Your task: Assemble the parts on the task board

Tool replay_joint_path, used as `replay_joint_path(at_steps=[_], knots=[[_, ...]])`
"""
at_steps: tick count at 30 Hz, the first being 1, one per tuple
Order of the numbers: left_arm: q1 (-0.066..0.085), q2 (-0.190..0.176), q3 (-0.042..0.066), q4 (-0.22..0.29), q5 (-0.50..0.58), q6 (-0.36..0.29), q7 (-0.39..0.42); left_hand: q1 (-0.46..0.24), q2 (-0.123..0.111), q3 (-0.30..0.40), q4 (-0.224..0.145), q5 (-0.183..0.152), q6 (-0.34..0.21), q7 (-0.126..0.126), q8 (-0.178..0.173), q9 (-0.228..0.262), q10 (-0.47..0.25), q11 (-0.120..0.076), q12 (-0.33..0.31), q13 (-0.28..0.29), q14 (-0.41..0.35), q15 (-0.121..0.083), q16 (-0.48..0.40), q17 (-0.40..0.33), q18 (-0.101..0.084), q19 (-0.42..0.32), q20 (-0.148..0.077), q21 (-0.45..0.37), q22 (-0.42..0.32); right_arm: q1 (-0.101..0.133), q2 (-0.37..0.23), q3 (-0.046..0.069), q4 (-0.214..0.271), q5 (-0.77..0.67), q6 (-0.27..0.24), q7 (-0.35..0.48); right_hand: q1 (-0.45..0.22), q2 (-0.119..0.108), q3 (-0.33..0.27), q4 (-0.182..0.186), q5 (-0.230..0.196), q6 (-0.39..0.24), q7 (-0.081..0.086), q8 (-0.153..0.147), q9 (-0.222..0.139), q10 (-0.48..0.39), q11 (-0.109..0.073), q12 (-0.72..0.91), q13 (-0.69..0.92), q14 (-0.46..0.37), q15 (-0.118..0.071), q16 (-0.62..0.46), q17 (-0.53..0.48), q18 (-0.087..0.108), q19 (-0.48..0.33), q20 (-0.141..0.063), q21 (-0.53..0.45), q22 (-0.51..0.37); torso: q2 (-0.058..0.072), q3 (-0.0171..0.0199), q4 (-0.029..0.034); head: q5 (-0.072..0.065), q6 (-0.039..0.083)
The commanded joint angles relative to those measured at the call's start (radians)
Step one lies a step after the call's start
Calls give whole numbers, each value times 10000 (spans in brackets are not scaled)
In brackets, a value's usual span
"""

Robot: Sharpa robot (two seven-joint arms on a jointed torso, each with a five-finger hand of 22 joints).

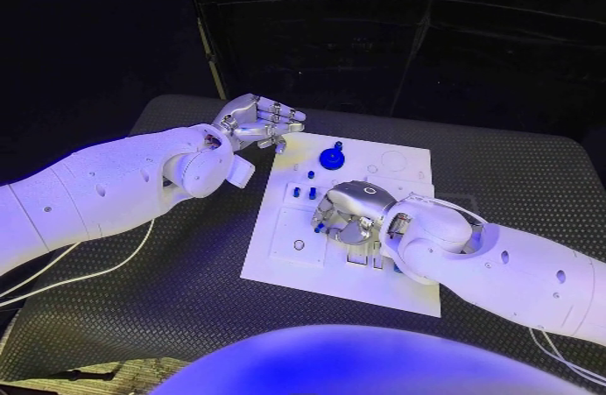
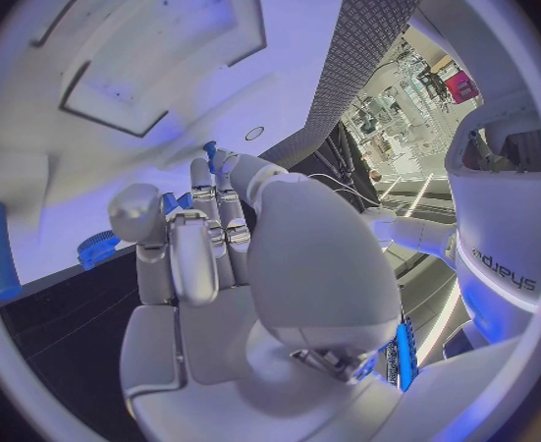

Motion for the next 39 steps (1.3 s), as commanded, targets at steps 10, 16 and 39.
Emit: replay_joint_path(at_steps=[10,16,39], knots=[[17,-1,12,11,49,42,81,43,-28,-21,-64,10,-42,31,-49,-13,-95,3,32,-15,-45,34,-54,-9,108,-70,25,-6,0,9,99,-4,-56,-440,181,-94,-44,43,-42,-15,-63,1,77,-13,-2,-8,58,-40,9,509,24,60,-2,-40,-4,16,9,5,-1,-6,-1,8,0],[17,6,12,10,49,43,72,29,-32,-20,-66,9,-53,37,-53,-14,-109,9,33,-16,-48,39,-58,-16,108,-69,29,-12,-2,8,173,-93,-79,-781,368,-241,-65,43,-68,-20,-81,3,76,-16,-2,-8,57,-42,11,512,26,73,16,-41,-2,21,14,14,-1,-11,0,-3,0],[15,22,12,-25,49,68,63,20,-39,-20,-69,8,-67,43,-60,-15,-123,14,32,-17,-49,43,-57,-14,108,-68,32,-16,-3,7,192,-311,-154,-1150,-204,-293,-501,-255,-221,35,-99,-1337,358,-355,-87,-1443,472,-710,-136,375,362,-160,-416,92,-487,319,-436,-703,-11,3,0,-26,0]])
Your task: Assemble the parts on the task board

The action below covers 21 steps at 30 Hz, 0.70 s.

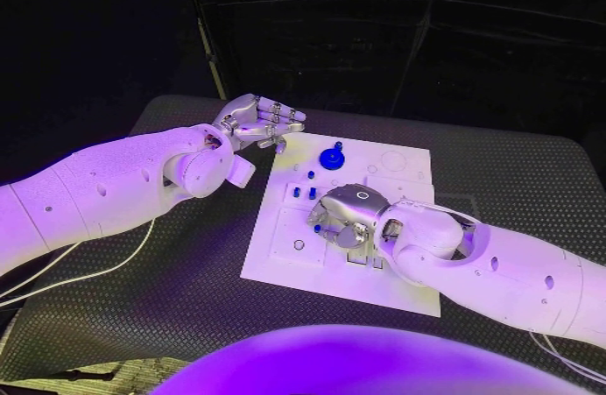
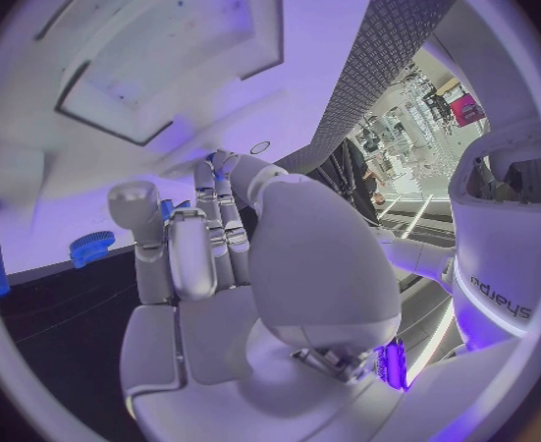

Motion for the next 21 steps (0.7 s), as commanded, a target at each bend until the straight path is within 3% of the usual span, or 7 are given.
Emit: replay_joint_path(at_steps=[1,9,16,18,21], knots=[[16,-2,12,6,48,68,66,20,-39,9,-40,8,-31,8,-60,-16,-51,14,32,-10,-49,43,-57,-9,108,-69,32,-16,-4,-42,-77,-43,-11,-133,-356,-15,-83,-52,-80,-2,-48,-79,-25,-1,19,-169,57,26,61,389,59,-78,-57,97,-87,22,-71,-113,-2,8,-3,-30,0],[14,-19,11,-17,48,119,44,10,-39,11,-42,8,-42,11,-65,-17,-64,18,32,-10,-51,47,-58,-12,109,-71,35,-27,-10,-51,-476,-38,418,-96,-1068,219,-159,-147,-175,4,-73,-94,-48,29,38,-190,45,98,83,381,63,-91,-88,100,-76,40,-79,-110,-8,18,-24,-76,0],[10,-33,10,-44,48,91,76,1,-38,12,-40,8,-48,13,-68,-17,-71,21,32,-11,-39,50,-33,34,102,-54,37,6,17,-54,-1165,-10,1147,124,-1732,351,-308,-283,-444,58,-224,-153,-83,25,42,-248,25,190,93,375,52,-101,-118,111,-83,45,-131,-172,-12,19,-32,-194,0],[9,-42,10,-49,48,82,84,1,-38,12,-40,8,-48,13,-68,-17,-71,21,32,-11,-39,50,-33,34,102,-54,37,6,17,-53,-1404,132,1355,177,-1801,279,-312,-290,-467,60,-228,-158,-90,25,42,-257,22,198,93,373,52,-106,-127,112,-84,44,-137,-180,-17,13,-19,-286,0],[5,-70,9,-54,48,70,96,1,-38,12,-40,8,-48,13,-68,-17,-71,21,32,-11,-39,50,-33,34,102,-54,37,6,17,-50,-1745,491,1562,275,-1737,48,-359,-319,-598,96,-246,-196,-115,22,42,-311,7,230,92,365,45,-124,-161,118,-92,39,-169,-218,-23,-1,-29,-386,0]])
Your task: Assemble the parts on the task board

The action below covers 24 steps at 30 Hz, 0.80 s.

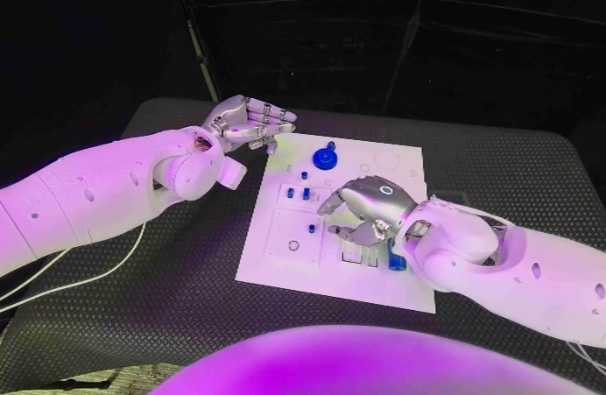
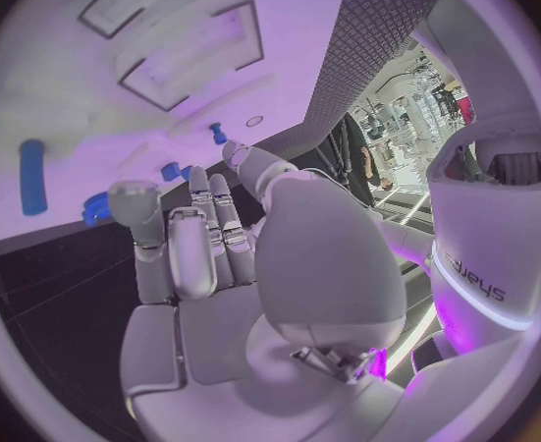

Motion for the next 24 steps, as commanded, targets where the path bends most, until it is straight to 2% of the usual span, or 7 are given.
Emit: replay_joint_path(at_steps=[1,3,4,6,8,14,24], knots=[[8,-26,10,-5,48,47,100,-2,-34,14,-40,8,-48,13,-67,-9,-73,21,35,-12,-46,50,-47,-19,105,-26,5,-9,6,40,-264,345,159,245,-280,-280,-143,-72,-247,59,-76,-127,-64,14,4,-175,-42,82,10,354,36,-67,-55,135,-99,-3,-113,-117,-13,-17,-3,-171,0],[7,-46,9,-8,48,38,107,-2,-32,15,-40,8,-48,13,-67,-9,-73,21,35,-11,-48,51,-51,-26,105,-28,5,-13,3,60,-467,626,151,318,195,-571,-332,-123,-874,272,-29,-390,-206,7,-5,-541,-21,57,5,272,55,-276,-386,230,-410,2,-497,-679,-26,-21,-12,-287,0],[6,-50,9,-9,48,33,108,-2,-32,15,-40,8,-48,13,-67,-9,-73,21,35,-11,-48,51,-51,-26,105,-28,5,-13,3,99,-614,753,116,276,527,-770,-340,-87,-1665,458,136,-622,-330,8,-2,-836,23,77,15,189,83,-496,-712,291,-602,24,-796,-1072,-22,-22,-11,-326,0],[6,-64,8,-5,48,27,112,-3,-32,15,-40,8,-47,12,-67,-9,-72,21,36,-11,-48,51,-51,-27,105,-28,6,-14,3,153,-769,852,55,221,842,-970,120,208,-3283,848,259,-774,-462,38,21,-1111,58,272,40,197,109,-590,-851,304,-574,61,-993,-1273,-18,-23,11,-398,12],[6,-82,7,-4,48,20,114,-5,-28,17,-39,9,-45,10,-65,-8,-71,20,38,-11,-49,51,-52,-29,105,-28,7,-15,2,200,-946,929,-19,176,1150,-1173,576,282,-4119,1365,212,-799,-491,18,20,-1255,18,522,33,213,121,-619,-912,285,-503,70,-1089,-1364,-10,-18,14,-443,37],[5,-100,5,-27,48,11,115,-5,-28,17,-39,9,-45,10,-65,-8,-71,20,38,-11,-49,51,-52,-29,105,-28,7,-15,2,251,-1212,1012,-171,127,1661,-1507,1078,189,-4577,2084,109,-908,-595,-1,9,-1392,44,850,27,215,86,-659,-999,309,-436,42,-1187,-1460,11,-9,-17,-479,100],[3,-37,4,-51,49,42,113,-5,-28,17,-39,9,-45,10,-65,-8,-71,20,38,-11,-49,51,-52,-29,105,-28,7,-15,2,265,-1121,1035,-520,164,2265,-1584,1316,211,-4632,2365,85,-951,-628,8,13,-1422,34,1006,29,201,77,-708,-1087,317,-432,34,-1252,-1535,22,-13,13,-516,84]])
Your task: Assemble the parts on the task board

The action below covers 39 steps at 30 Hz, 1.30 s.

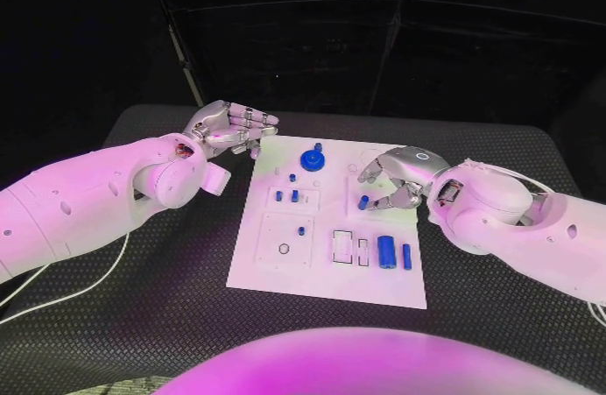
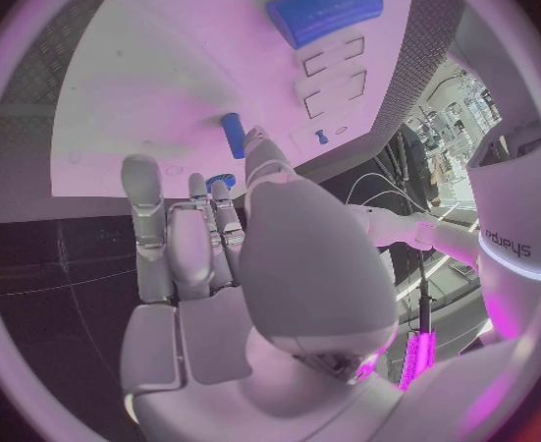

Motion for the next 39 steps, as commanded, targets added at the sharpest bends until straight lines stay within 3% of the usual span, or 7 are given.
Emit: replay_joint_path(at_steps=[1,7,12,16,23,34,39], knots=[[12,11,10,3,48,50,105,-5,-28,17,-39,9,-45,10,-65,-9,-72,20,38,-11,-49,51,-52,-13,105,-28,7,-16,2,17,77,9,-56,27,625,-151,162,76,44,102,-66,-44,31,15,7,-14,0,122,4,213,12,-55,-55,76,76,-8,-41,-8,11,6,23,-7,-32],[11,-6,10,2,48,51,106,-5,-28,17,-39,9,-45,10,-65,-9,-72,20,38,-11,-49,51,-52,-13,105,-28,7,-16,2,15,220,7,-179,205,813,22,365,327,144,133,-33,161,123,72,36,289,-91,402,23,206,-58,-100,-118,57,197,-64,20,96,1,4,10,3,-63],[11,-2,9,-2,48,56,109,-18,-22,19,-39,8,-31,1,-55,-4,-69,15,49,-8,-50,52,-52,-16,104,-22,10,-11,8,13,307,5,-256,367,807,209,601,795,408,76,-96,778,378,240,92,1106,-276,684,9,354,-220,228,347,-61,590,-197,447,729,-2,8,2,-12,-86],[10,7,9,-7,48,61,107,-18,-22,19,-39,8,-30,1,-55,-4,-69,15,49,-8,-50,52,-52,-16,104,-22,10,-11,8,13,360,4,-289,510,915,361,763,1082,700,152,-252,1183,362,312,102,1743,-374,693,-24,420,-291,402,571,-129,790,-261,712,1115,3,9,9,-22,-94],[8,11,9,-19,48,70,100,-18,-22,19,-39,8,-30,1,-55,-4,-69,15,49,-8,-50,52,-52,-16,104,-22,10,-11,8,11,418,3,-365,611,1115,442,942,1147,999,207,-249,1651,319,379,106,2330,-475,458,-39,450,-374,532,721,-181,937,-337,947,1439,-5,5,11,-45,-107],[6,22,9,-37,48,86,86,-18,-22,19,-39,8,-30,1,-55,-4,-69,15,49,-8,-50,52,-52,-16,104,-22,10,-11,8,7,560,0,-519,634,1198,478,1101,1136,1297,195,-233,1838,295,320,67,2590,-509,107,-43,454,-405,604,790,-194,950,-385,1030,1536,-2,1,11,-36,-107],[5,7,9,-40,48,87,80,-18,-22,19,-39,8,-30,1,-55,-4,-69,15,49,-8,-50,52,-52,-16,104,-22,10,-11,8,5,536,0,-457,606,863,485,1194,1155,1486,153,-219,1967,285,323,66,2737,-526,-18,-32,458,-420,643,837,-201,964,-405,1080,1601,-14,5,3,-43,-107]])
